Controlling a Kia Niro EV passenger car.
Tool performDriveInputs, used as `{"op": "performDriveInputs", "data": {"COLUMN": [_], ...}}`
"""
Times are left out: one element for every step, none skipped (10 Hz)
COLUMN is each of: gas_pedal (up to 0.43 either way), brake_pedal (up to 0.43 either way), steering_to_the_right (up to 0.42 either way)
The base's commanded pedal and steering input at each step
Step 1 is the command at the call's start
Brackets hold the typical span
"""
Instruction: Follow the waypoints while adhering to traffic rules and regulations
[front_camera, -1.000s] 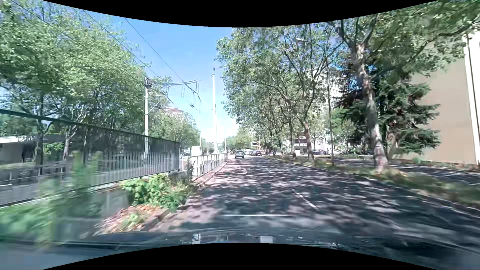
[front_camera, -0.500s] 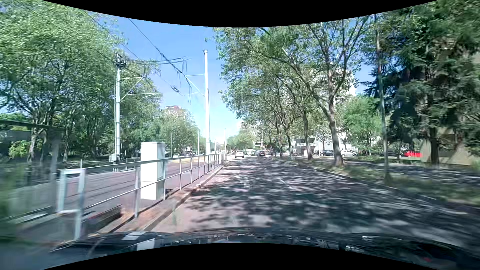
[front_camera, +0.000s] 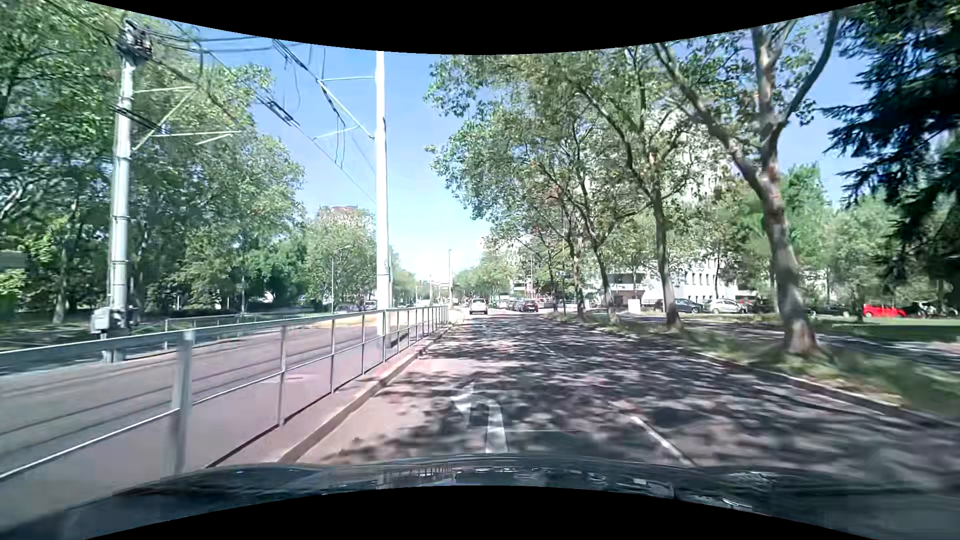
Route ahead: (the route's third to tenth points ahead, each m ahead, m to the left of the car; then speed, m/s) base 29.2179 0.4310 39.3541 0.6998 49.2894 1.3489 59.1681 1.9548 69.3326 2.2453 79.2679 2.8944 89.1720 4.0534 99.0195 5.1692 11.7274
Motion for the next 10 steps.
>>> {"op": "performDriveInputs", "data": {"gas_pedal": [0.067, 0.067, 0.067, 0.067, 0.067, 0.067, 0.067, 0.067, 0.067, 0.067], "brake_pedal": [0.000, 0.000, 0.000, 0.000, 0.000, 0.000, 0.000, 0.000, 0.000, 0.000], "steering_to_the_right": [-0.007, -0.007, -0.008, -0.008, -0.008, -0.008, -0.008, -0.008, -0.008, -0.008]}}
